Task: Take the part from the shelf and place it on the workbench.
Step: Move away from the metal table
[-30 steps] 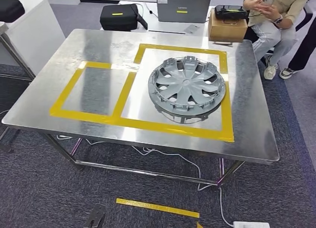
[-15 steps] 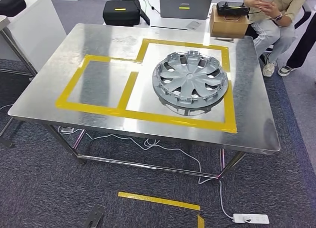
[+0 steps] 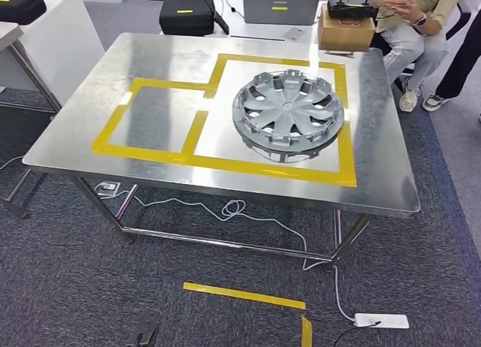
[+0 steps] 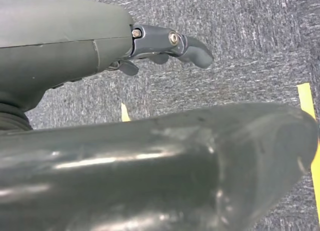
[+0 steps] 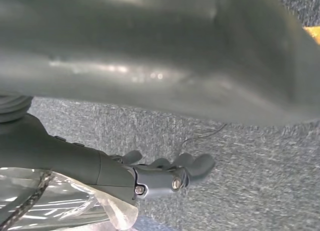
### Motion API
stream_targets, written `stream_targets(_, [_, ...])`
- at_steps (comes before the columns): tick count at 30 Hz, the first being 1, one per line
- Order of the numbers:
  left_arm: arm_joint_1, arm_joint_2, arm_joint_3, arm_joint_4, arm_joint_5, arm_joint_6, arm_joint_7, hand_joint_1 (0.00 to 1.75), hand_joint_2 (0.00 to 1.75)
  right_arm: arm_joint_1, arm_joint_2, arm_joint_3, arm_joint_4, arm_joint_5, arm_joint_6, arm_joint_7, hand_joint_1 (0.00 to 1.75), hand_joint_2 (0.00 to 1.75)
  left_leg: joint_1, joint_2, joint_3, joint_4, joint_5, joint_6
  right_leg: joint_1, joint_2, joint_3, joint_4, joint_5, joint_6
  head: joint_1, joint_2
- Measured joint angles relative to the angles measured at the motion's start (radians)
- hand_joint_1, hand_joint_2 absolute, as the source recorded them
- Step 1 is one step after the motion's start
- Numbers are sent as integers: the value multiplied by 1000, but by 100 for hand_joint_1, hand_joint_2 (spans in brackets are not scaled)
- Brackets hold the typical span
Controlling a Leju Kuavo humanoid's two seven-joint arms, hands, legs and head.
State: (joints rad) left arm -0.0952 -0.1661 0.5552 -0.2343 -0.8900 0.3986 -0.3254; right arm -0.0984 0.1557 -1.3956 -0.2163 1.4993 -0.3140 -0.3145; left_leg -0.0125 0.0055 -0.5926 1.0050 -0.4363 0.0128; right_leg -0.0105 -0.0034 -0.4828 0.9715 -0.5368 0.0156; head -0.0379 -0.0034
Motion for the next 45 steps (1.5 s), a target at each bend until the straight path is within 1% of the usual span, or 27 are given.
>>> stream_targets(1, [1,1,0,0,0,0,0,0,0,0,0,0,0,0,0,0,0,0,1,-1,-8,18,-18,-7,-2,-1,-3,-1,7,-8,-2,0])
stream_targets(3, [1,2,0,0,0,0,0,0,0,-2,0,0,1,0,0,0,0,0,6,-2,-45,116,-93,-19,-4,-3,-12,-2,22,-18,-6,0])
stream_targets(5, [1,2,0,0,1,0,0,0,0,-1,0,1,1,0,1,0,0,0,11,-2,-86,248,-166,-27,-3,-4,-27,2,32,-18,-8,0])
stream_targets(6, [2,2,0,0,1,0,0,0,0,0,0,1,1,0,1,0,0,0,13,-2,-90,284,-178,-29,-3,-3,-35,5,36,-17,-8,0])
stream_targets(7, [3,3,0,0,1,0,0,0,0,0,0,1,1,0,1,0,0,0,14,-2,-75,277,-170,-28,-3,-3,-42,9,39,-16,-9,0])
stream_targets(8, [3,3,0,0,1,1,0,0,0,0,0,1,1,0,1,0,0,0,14,-2,-42,230,-146,-26,-3,-3,-47,12,40,-15,-9,0])
stream_targets(10, [1,4,1,0,1,3,0,0,0,0,0,1,2,0,1,0,0,0,12,-3,46,81,-92,-15,-2,-3,-52,16,44,-10,-9,0])
stream_targets(12, [-1,5,1,0,1,6,-1,0,0,-2,1,2,2,-1,1,0,0,0,8,-5,90,-7,-72,-4,0,-3,-59,19,50,0,-8,0])
stream_targets(15, [1,6,2,0,4,10,-3,0,0,-2,2,5,3,-1,1,1,0,0,6,-4,83,-22,-62,11,-2,-2,-69,20,58,19,-8,0])
stream_targets(16, [1,6,2,0,6,11,-3,0,0,-2,2,7,3,-1,1,2,0,0,7,-3,80,-27,-55,18,-2,-1,-77,31,46,24,-7,0])
stream_targets(18, [0,6,4,0,10,12,-5,0,0,-2,2,8,3,0,1,3,0,0,10,0,69,-35,-39,30,-3,1,-117,114,-15,30,-3,0])
stream_targets(20, [0,6,6,0,11,13,-8,0,0,-2,2,9,4,0,2,3,0,0,7,1,51,-35,-27,35,-3,2,-171,253,-90,36,-1,0])
stream_targets(21, [1,6,6,0,11,13,-10,0,0,-1,2,9,4,0,2,3,0,0,6,1,42,-34,-21,36,-3,2,-186,301,-108,38,-1,0])
stream_targets(22, [2,6,7,0,11,13,-10,0,0,0,2,9,4,-1,2,3,0,0,5,2,35,-32,-16,35,-3,2,-179,308,-106,38,-1,0])
stream_targets(23, [3,6,8,0,12,13,-11,0,0,0,1,9,4,-1,2,3,0,0,4,2,29,-30,-12,33,-3,1,-151,270,-86,37,-1,0])
stream_targets(25, [3,5,9,0,12,14,-12,0,0,-1,1,10,4,-2,2,3,0,0,3,1,19,-22,-6,27,-3,1,-58,119,-32,34,0,0])
stream_targets(27, [1,6,12,0,12,14,-13,0,0,-4,1,11,5,-1,2,2,0,0,0,1,10,-12,-2,18,-1,3,-3,14,-7,24,-3,0])
stream_targets(30, [3,7,18,0,13,16,-16,0,0,-2,2,13,5,-1,2,0,0,0,1,1,4,-6,6,1,2,2,-3,0,3,4,-4,0])
stream_targets(31, [4,7,19,0,13,16,-16,0,0,-2,2,13,5,-1,2,0,0,0,2,0,-1,2,-3,-5,1,0,-6,-1,9,-5,-5,0])
stream_targets(33, [4,8,21,0,13,17,-16,0,0,-2,3,15,6,-1,2,0,0,0,6,-2,-28,75,-64,-17,-3,-3,-13,-3,23,-19,-9,0])
stream_targets(35, [4,8,22,0,13,17,-16,0,0,-2,3,15,5,-1,2,0,0,0,11,-2,-74,211,-149,-27,-2,-3,-25,-1,35,-23,-14,0])
stream_targets(36, [5,9,22,0,14,17,-17,0,0,-2,3,15,5,-1,2,0,0,0,13,-2,-87,264,-173,-29,-1,-4,-33,2,40,-23,-14,0])
stream_targets(37, [6,9,23,0,14,17,-17,0,0,-1,3,16,5,-1,2,0,0,0,14,-2,-85,283,-177,-30,-1,-4,-41,5,44,-22,-15,0])
stream_targets(38, [6,9,23,0,14,17,-17,0,0,-1,3,16,6,-1,2,0,0,0,15,-2,-64,263,-163,-29,-1,-3,-48,8,46,-20,-15,0])
stream_targets(40, [6,9,23,0,15,17,-18,0,0,-1,3,16,6,-1,2,0,0,0,14,-3,19,127,-106,-21,-1,-3,-55,14,49,-16,-15,0])
stream_targets(42, [3,10,23,0,15,17,-18,0,0,-3,3,17,6,-1,2,0,0,0,10,-3,82,7,-74,-10,2,-3,-62,19,54,-8,-15,0])
stream_targets(45, [3,11,24,0,15,17,-19,0,0,-5,3,18,6,-1,2,0,0,0,6,-3,85,-20,-65,5,1,-3,-73,20,64,11,-14,0])
